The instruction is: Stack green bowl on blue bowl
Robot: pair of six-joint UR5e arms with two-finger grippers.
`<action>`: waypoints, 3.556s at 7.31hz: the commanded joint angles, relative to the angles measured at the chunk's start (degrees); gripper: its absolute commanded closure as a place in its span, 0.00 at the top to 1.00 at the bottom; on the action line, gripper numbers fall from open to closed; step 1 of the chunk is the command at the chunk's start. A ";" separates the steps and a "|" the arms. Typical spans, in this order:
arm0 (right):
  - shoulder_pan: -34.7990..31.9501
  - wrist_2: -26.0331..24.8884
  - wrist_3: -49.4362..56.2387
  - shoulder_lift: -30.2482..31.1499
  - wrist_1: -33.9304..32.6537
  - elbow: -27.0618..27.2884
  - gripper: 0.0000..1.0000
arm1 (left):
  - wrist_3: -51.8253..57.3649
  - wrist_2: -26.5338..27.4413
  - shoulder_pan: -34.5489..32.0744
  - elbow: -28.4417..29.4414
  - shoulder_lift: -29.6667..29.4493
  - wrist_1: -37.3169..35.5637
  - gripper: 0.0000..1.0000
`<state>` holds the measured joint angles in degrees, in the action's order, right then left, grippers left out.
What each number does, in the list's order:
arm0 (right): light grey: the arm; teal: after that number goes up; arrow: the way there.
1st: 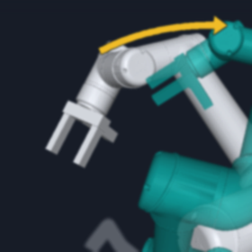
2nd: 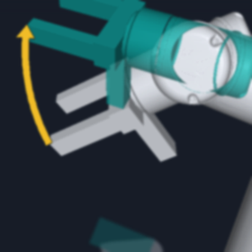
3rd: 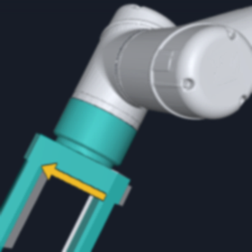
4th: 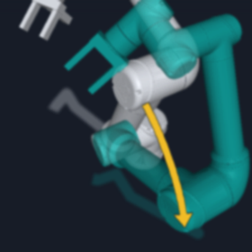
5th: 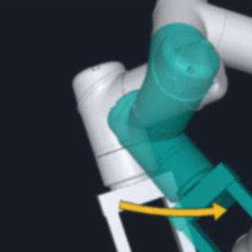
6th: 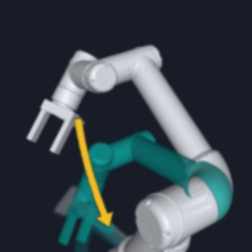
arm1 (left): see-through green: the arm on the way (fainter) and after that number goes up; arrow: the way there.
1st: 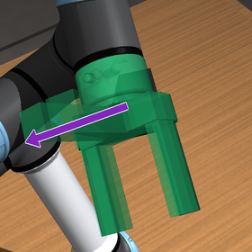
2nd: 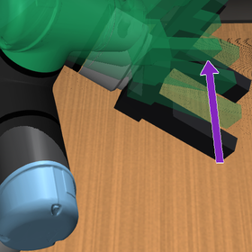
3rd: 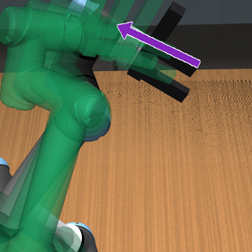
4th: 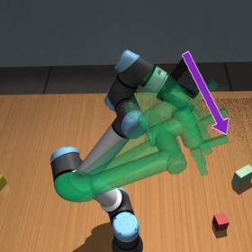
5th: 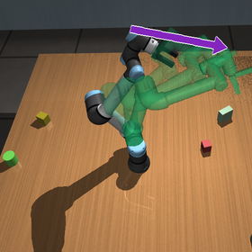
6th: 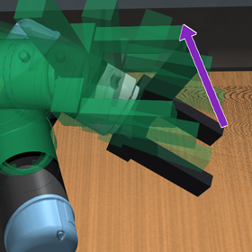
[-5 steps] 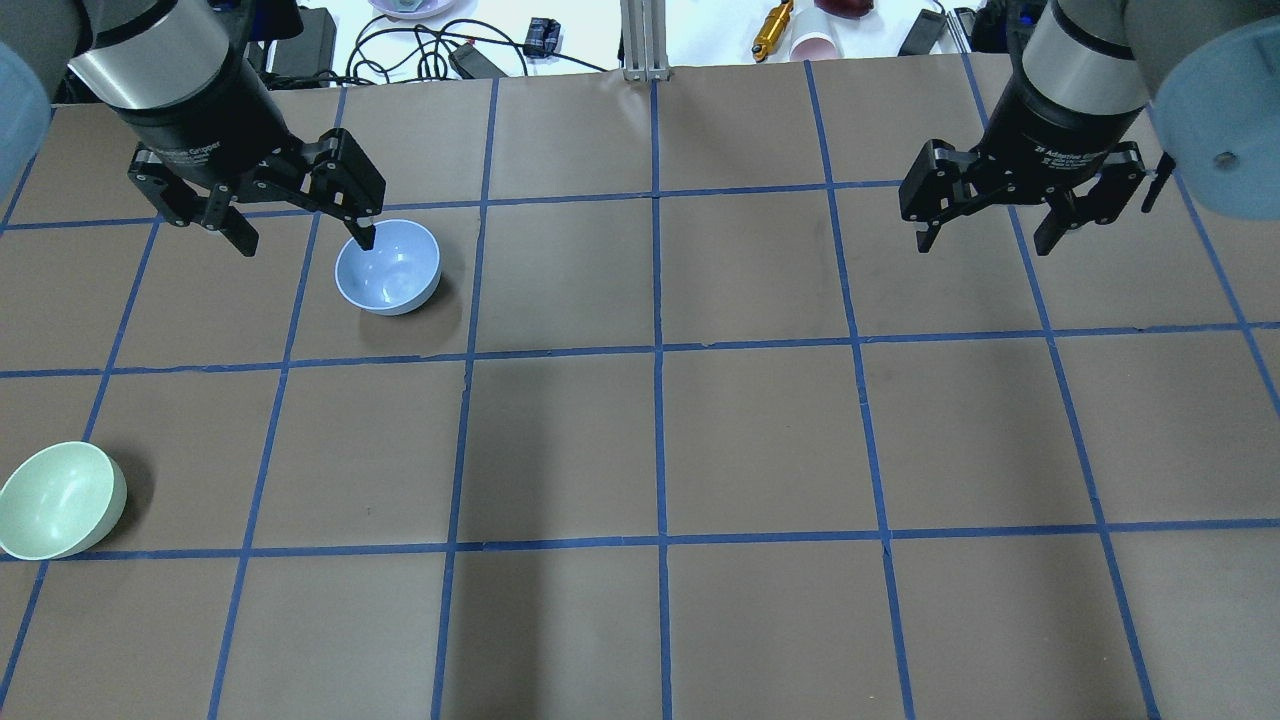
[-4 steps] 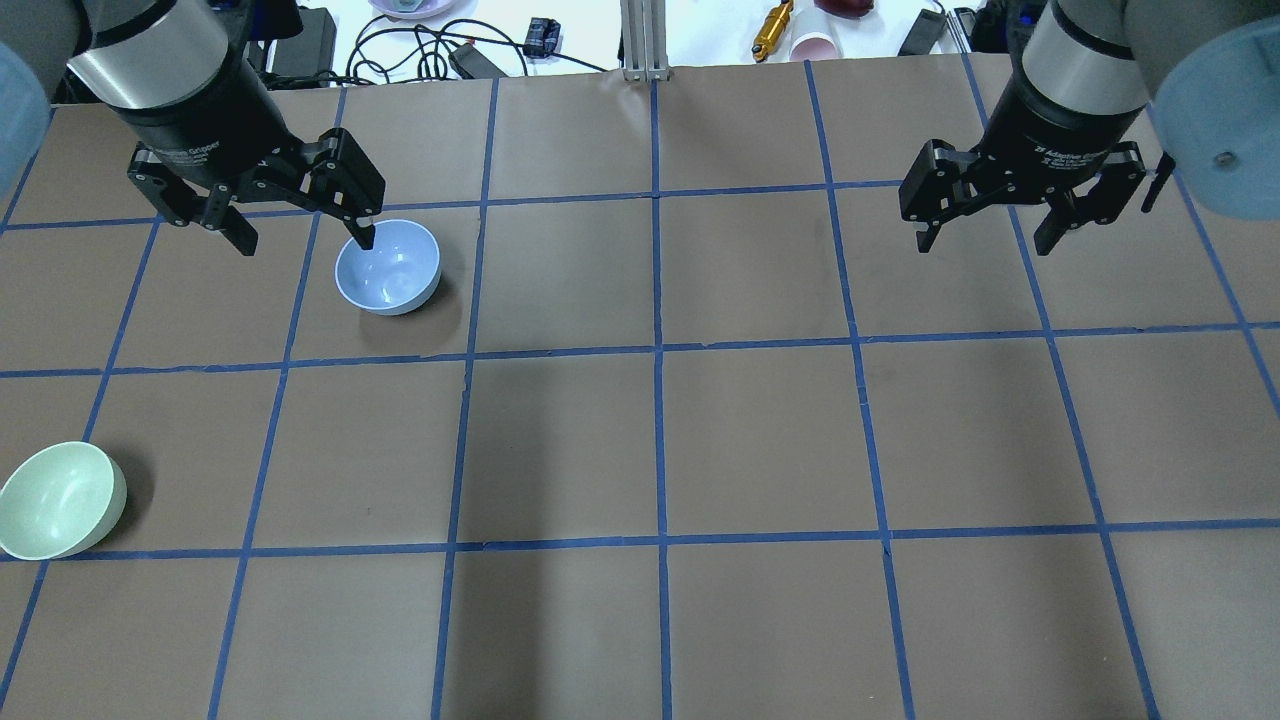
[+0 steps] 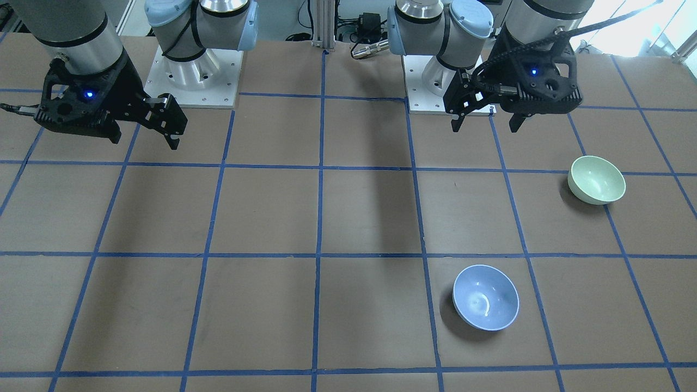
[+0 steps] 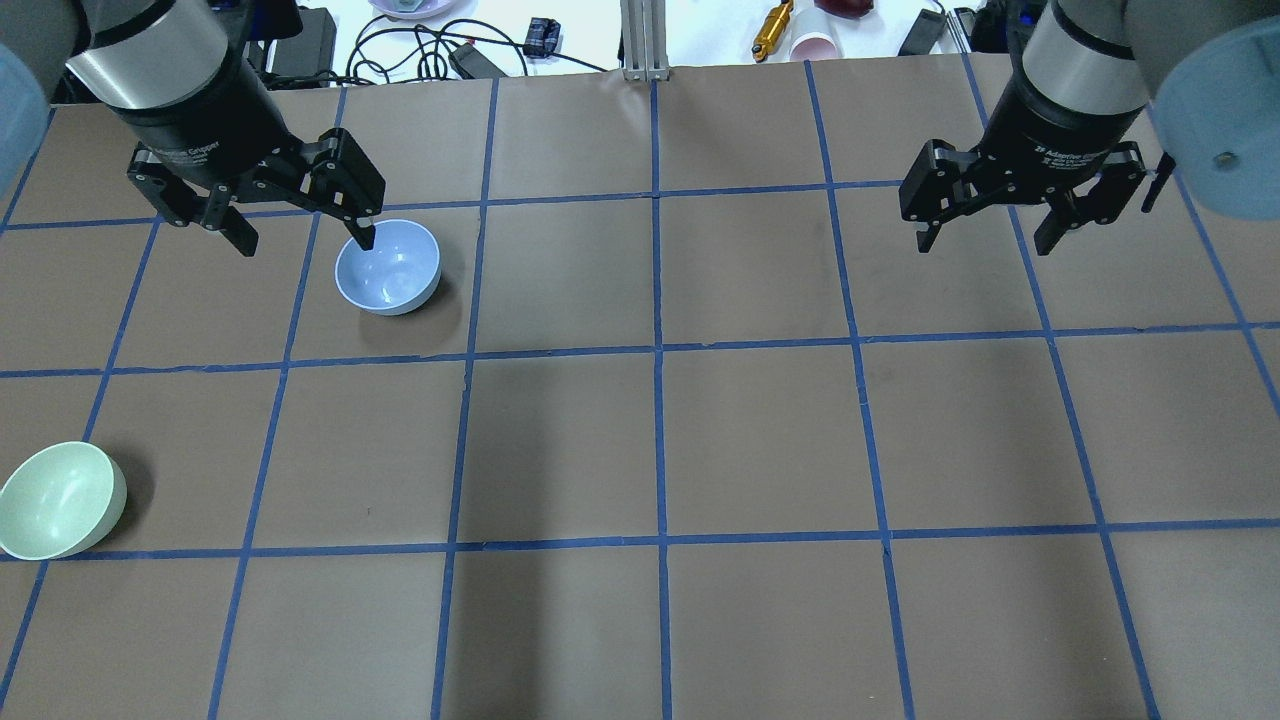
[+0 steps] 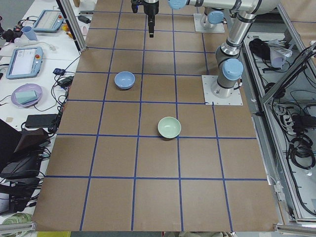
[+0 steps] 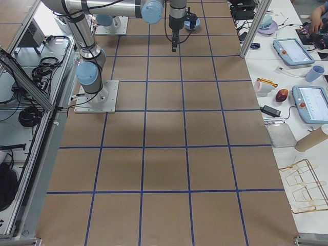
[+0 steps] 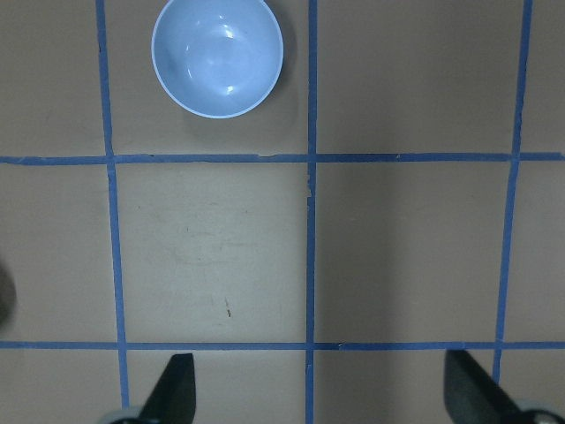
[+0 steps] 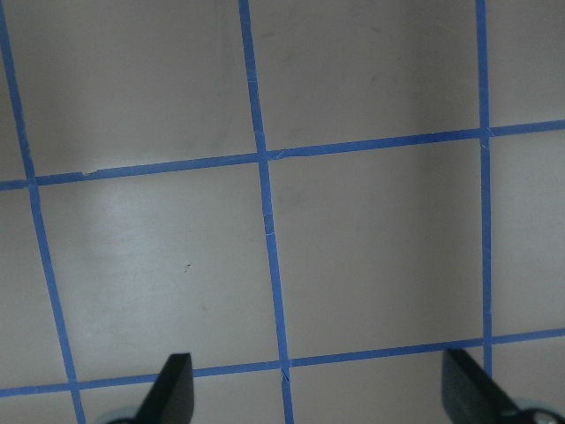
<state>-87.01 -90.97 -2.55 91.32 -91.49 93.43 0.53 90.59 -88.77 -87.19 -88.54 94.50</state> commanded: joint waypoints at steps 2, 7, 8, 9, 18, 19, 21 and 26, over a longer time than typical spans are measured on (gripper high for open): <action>0.00 0.00 0.00 0.00 0.00 0.00 1.00 | 0.09 -0.15 -0.09 0.09 0.12 0.08 1.00; 0.00 0.00 0.00 0.00 0.00 0.00 1.00 | 8.16 0.12 7.87 -0.44 -0.06 0.25 1.00; 0.00 0.00 0.00 0.00 0.00 0.00 1.00 | 8.61 -0.06 12.09 -1.66 -0.06 -0.27 1.00; 0.00 0.00 0.00 0.00 0.00 0.00 1.00 | 11.14 0.11 15.70 -2.37 -0.06 -0.36 1.00; 0.00 0.00 0.00 0.00 0.00 0.00 1.00 | 46.73 -0.41 51.56 -19.42 -6.37 -21.62 1.00; 0.00 0.00 0.00 0.00 0.00 0.00 1.00 | 50.24 -2.07 54.38 -20.03 -8.56 -24.68 1.00; 0.00 0.00 0.00 0.00 0.00 0.00 1.00 | 55.35 -2.96 56.33 -21.00 -12.87 -29.44 1.00; 0.00 0.09 0.00 0.00 0.00 0.00 1.00 | 59.59 -4.54 60.38 -22.93 -19.30 -33.05 1.00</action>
<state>-87.01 -90.95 -2.55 91.32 -91.50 93.43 59.80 85.96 -28.66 -109.09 -106.72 62.27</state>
